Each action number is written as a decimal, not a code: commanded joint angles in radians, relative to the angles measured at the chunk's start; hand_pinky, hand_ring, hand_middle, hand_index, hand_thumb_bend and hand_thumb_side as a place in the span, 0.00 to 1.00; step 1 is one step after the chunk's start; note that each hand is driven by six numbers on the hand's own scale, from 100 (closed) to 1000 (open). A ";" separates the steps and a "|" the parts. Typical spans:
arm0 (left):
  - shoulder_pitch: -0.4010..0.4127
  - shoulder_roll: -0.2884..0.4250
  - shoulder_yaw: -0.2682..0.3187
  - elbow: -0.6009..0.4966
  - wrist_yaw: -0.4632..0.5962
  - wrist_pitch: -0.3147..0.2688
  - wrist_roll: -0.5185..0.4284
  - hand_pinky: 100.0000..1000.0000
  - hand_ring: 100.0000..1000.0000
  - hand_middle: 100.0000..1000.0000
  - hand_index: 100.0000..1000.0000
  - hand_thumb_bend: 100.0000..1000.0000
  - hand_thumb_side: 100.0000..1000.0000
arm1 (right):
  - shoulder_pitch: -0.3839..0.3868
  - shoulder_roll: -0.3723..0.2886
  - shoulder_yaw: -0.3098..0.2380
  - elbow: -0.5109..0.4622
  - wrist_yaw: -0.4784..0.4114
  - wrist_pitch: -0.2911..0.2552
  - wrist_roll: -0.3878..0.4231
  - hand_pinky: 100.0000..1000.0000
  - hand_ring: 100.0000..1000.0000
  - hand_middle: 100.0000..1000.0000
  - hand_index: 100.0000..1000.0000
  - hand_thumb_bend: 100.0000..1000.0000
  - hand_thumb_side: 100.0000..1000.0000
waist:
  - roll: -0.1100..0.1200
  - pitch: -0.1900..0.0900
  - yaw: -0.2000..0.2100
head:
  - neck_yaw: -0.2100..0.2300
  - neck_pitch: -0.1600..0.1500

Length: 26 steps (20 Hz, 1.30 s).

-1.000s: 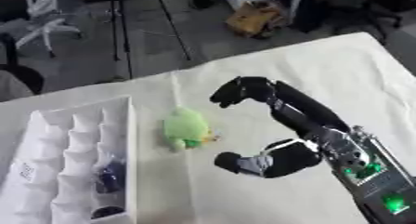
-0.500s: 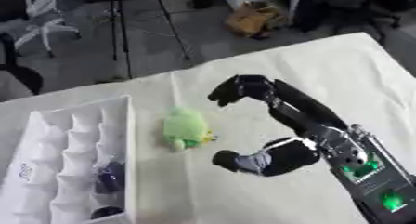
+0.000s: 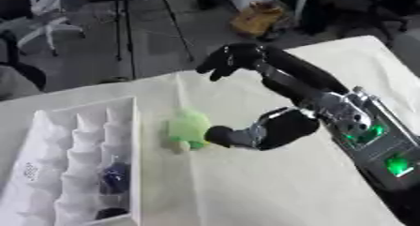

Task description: Pick up objects on the table and place them in the box.

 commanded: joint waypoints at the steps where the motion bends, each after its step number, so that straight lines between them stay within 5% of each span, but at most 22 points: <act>1: -0.006 0.023 -0.006 -0.020 0.009 -0.001 -0.011 1.00 0.89 0.78 0.73 0.72 0.54 | -0.039 -0.035 0.012 0.047 0.002 0.011 0.006 0.73 0.71 0.76 0.85 0.52 0.48 | -0.021 -0.022 0.010 | -0.015 -0.006; 3: -0.005 0.023 -0.016 -0.020 0.014 -0.001 -0.021 1.00 0.89 0.78 0.73 0.72 0.54 | -0.093 -0.025 0.040 0.148 0.024 0.002 0.034 0.74 0.71 0.77 0.85 0.51 0.48 | -0.025 -0.020 0.038 | -0.033 -0.010; 4: -0.004 0.023 -0.019 -0.020 0.017 -0.001 -0.026 1.00 0.89 0.78 0.73 0.72 0.54 | -0.117 -0.018 0.053 0.209 0.044 -0.008 0.054 0.72 0.71 0.76 0.85 0.40 0.28 | -0.027 -0.019 0.051 | -0.043 -0.011; 5: -0.003 0.022 -0.023 -0.020 0.020 -0.001 -0.030 1.00 0.89 0.78 0.73 0.72 0.54 | -0.140 -0.003 0.065 0.273 0.068 -0.025 0.078 0.72 0.72 0.77 0.85 0.48 0.49 | -0.028 -0.017 0.063 | -0.054 -0.013; 12: 0.006 0.015 -0.036 -0.020 0.036 -0.001 -0.052 1.00 0.90 0.78 0.73 0.71 0.54 | -0.229 0.088 0.077 0.633 0.229 -0.157 0.139 0.75 0.76 0.80 0.86 0.50 0.52 | -0.023 -0.016 0.109 | -0.106 -0.017; 22: 0.019 0.011 -0.044 -0.020 0.047 -0.001 -0.066 1.00 0.90 0.78 0.73 0.71 0.55 | -0.264 0.145 0.064 0.859 0.433 -0.235 0.107 0.86 0.87 0.83 0.87 0.53 0.53 | -0.010 -0.023 0.123 | -0.135 -0.017; 23: 0.019 0.011 -0.045 -0.020 0.047 -0.001 -0.067 1.00 0.90 0.78 0.73 0.71 0.55 | -0.263 0.149 0.064 0.871 0.447 -0.238 0.104 0.87 0.87 0.83 0.87 0.58 0.47 | -0.009 -0.023 0.122 | -0.136 -0.017; 26: 0.020 0.010 -0.047 -0.020 0.049 -0.001 -0.070 1.00 0.90 0.78 0.73 0.71 0.55 | -0.261 0.166 0.066 0.908 0.491 -0.243 0.104 0.88 0.88 0.84 0.87 0.55 0.54 | -0.006 -0.024 0.123 | -0.141 -0.016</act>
